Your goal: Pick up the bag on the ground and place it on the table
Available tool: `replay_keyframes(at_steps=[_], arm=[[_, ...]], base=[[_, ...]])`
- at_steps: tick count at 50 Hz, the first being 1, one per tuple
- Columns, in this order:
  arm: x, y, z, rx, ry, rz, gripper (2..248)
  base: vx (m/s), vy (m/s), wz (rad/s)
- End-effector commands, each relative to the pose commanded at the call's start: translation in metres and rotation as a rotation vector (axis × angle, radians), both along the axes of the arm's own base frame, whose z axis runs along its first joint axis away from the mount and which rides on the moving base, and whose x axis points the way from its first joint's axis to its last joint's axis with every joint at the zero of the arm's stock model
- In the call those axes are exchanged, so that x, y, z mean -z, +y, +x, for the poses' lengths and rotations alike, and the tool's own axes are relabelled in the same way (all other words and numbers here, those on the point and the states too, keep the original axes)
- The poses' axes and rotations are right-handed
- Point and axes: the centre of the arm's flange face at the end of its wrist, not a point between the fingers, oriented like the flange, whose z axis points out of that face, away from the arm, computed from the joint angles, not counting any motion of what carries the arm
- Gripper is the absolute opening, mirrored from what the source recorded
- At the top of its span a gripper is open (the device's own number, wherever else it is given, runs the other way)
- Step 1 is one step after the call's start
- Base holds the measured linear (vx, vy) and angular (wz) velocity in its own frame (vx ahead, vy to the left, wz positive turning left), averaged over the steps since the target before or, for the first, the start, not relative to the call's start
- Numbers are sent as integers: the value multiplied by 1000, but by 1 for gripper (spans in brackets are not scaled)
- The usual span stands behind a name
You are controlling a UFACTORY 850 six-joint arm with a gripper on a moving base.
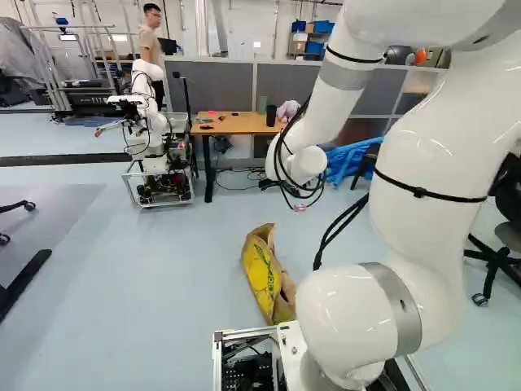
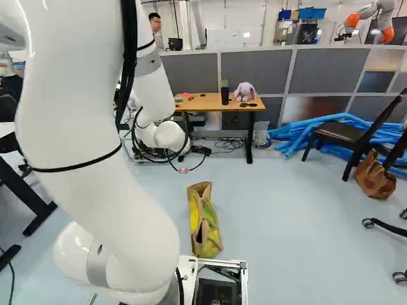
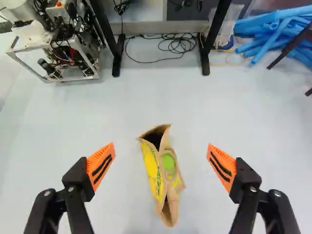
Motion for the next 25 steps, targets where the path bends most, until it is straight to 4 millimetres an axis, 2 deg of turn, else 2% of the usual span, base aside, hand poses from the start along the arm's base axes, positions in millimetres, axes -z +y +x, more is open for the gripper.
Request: replay_keyframes(at_steps=[10, 25], arm=[[6, 0, 14, -1, 74, 2, 247], [29, 0, 33, -2, 207, 4, 247]], base=[[0, 0, 0], [0, 0, 0]])
